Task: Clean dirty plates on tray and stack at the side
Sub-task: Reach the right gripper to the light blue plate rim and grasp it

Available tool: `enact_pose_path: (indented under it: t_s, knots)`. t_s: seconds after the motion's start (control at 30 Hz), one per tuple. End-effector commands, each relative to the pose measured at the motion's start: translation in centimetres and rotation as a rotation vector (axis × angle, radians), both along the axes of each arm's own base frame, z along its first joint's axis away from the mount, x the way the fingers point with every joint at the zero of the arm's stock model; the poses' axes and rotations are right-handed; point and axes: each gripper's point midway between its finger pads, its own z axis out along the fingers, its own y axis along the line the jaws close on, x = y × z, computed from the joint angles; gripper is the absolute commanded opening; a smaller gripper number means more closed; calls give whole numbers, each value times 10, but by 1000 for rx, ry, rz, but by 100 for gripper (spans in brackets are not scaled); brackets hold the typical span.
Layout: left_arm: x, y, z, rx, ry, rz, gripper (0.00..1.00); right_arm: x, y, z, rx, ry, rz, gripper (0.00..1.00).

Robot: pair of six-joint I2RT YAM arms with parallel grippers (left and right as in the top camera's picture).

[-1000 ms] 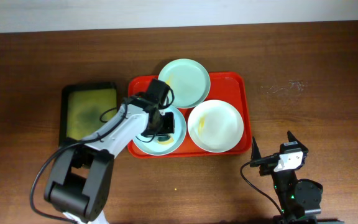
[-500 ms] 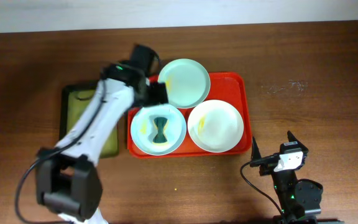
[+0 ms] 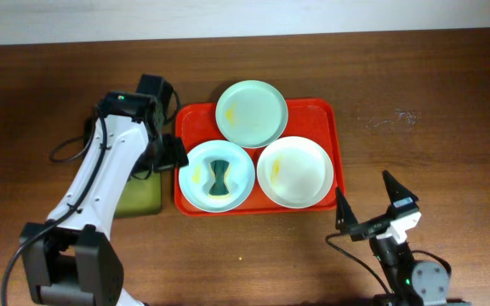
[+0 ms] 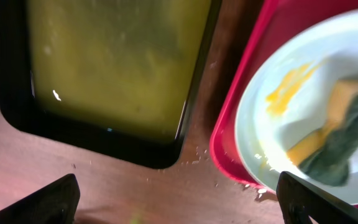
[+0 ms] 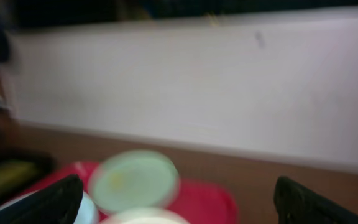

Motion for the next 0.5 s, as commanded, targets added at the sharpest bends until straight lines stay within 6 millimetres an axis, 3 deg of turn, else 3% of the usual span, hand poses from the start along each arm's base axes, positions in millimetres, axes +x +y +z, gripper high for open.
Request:
enact_pose_path:
  t_s: [0.0,0.07,0.13,0.2,0.27,0.3,0.4,0.47]
  knots:
    - [-10,-1,-10,-15,43,5,99,-51,46,64,107,-232,374,99]
    - [-11,-8,-10,-55,49,7,99,-109,49,124,67,-588,445,99]
    - [-12,-15,-11,-95,56,8,100,-160,24,178,135,-889,350,99]
    - [-12,-17,-11,-108,58,9,99,-183,-1,233,254,-954,255,99]
    - [-11,-17,-11,-109,53,8,99,-161,8,266,142,-742,194,99]
    - [-11,-18,-11,-109,50,8,99,-139,14,269,29,-564,145,99]
    - [-10,-18,-11,-110,47,8,99,-80,19,245,-285,-93,94,99]
    - [-6,-18,-11,-113,33,7,99,-63,40,233,-299,184,266,99]
